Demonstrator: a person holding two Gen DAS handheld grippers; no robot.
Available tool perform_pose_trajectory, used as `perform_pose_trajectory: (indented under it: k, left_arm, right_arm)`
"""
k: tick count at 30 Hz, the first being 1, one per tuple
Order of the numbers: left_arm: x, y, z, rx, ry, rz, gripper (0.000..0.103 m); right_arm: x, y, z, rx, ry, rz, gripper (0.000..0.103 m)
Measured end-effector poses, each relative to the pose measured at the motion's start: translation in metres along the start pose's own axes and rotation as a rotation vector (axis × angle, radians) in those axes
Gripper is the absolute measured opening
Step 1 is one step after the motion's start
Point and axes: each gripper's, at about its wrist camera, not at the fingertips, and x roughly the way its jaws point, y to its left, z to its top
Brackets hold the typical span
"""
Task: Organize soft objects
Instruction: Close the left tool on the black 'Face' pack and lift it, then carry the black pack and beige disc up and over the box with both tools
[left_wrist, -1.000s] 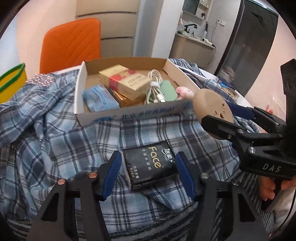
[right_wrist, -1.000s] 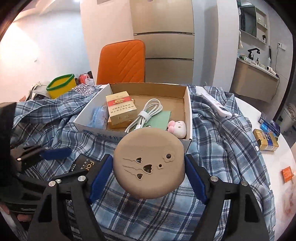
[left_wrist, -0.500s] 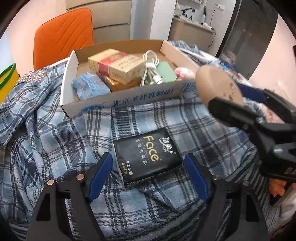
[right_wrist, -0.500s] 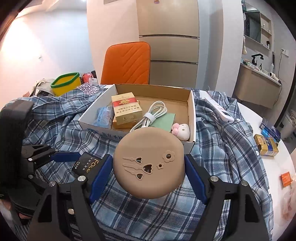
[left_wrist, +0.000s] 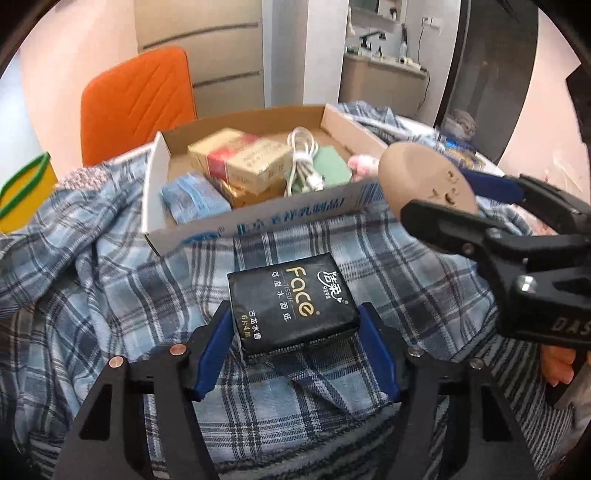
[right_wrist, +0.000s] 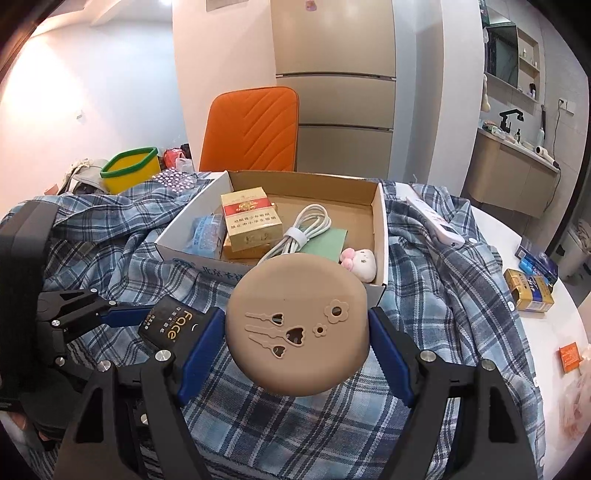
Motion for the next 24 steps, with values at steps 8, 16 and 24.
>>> perform_pose_trajectory:
  k: [8,16,24]
  left_arm:
    - [-0.063,-0.005,-0.013,0.004,-0.340,0.043,0.066]
    - [-0.095,-0.001,-0.019,-0.023,-0.537,0.094,0.066]
    - [-0.118,0.002,-0.022,-0.047,-0.646,0.114,0.066]
  right_arm:
    - [-0.024,-0.014,-0.002,0.071,-0.123,0.011,0.080]
    - [-0.059,-0.007,-0.006,0.040,-0.298,-0.035,0.080]
    - [-0.078,-0.006,-0.005,0.055,-0.362,-0.052,0.080]
